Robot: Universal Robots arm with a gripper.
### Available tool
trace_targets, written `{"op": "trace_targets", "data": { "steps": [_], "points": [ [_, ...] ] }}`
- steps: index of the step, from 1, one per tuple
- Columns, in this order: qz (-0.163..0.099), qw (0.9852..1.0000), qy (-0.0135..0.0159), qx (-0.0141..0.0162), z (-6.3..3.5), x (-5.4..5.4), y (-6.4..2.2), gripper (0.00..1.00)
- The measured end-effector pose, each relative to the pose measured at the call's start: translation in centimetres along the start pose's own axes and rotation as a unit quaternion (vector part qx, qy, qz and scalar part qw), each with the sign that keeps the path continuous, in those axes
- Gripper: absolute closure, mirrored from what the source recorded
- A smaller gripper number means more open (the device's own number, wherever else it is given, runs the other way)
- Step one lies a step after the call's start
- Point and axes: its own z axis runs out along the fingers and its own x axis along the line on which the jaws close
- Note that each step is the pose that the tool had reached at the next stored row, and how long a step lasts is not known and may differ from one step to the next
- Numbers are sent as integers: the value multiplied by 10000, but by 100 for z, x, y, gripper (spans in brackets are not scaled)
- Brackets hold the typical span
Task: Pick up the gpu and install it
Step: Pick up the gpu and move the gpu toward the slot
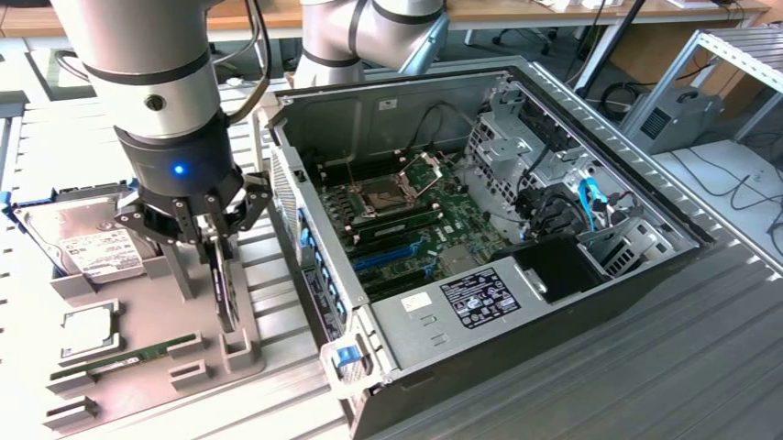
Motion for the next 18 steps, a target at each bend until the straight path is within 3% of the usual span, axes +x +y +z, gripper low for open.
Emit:
{"op": "trace_targets", "data": {
  "steps": [18],
  "points": [
    [0, 10000, 0, 0, -48, -1, -1, 73]
  ]
}}
